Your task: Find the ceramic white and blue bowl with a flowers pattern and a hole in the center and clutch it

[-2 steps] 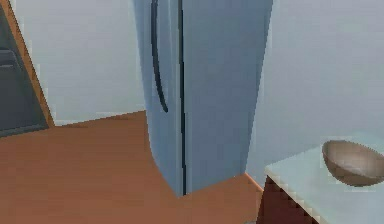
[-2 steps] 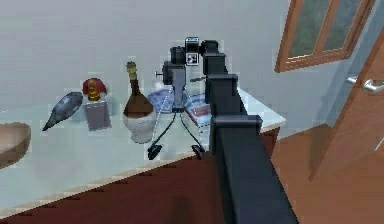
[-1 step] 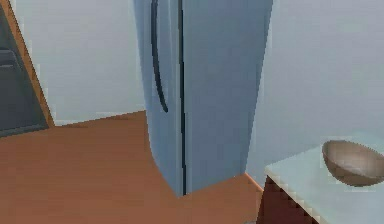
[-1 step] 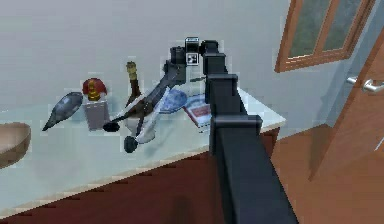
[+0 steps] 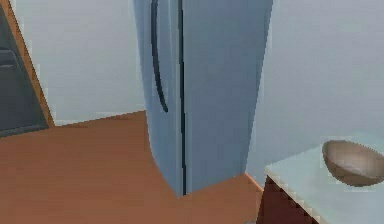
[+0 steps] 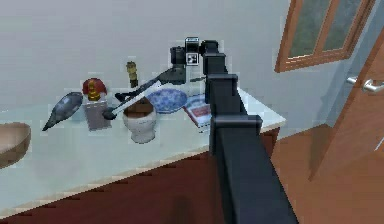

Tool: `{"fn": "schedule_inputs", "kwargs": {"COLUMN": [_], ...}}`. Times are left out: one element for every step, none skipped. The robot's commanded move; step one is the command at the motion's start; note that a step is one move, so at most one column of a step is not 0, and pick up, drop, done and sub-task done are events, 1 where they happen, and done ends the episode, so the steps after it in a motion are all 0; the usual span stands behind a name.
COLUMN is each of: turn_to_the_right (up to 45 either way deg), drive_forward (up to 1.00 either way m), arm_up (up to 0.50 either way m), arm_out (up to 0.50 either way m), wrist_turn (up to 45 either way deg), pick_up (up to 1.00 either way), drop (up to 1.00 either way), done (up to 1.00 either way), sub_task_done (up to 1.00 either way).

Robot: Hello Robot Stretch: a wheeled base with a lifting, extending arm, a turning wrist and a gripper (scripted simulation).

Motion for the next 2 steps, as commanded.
{"fn": "schedule_inputs", "kwargs": {"turn_to_the_right": [0.0,0.0], "drive_forward": [0.0,0.0], "arm_up": [0.0,0.0], "arm_out": [0.0,0.0], "wrist_turn": [45.0,18.0], "pick_up": [0.0,0.0], "drop": [0.0,0.0], "done": [0.0,0.0], "sub_task_done": [0.0,0.0]}}
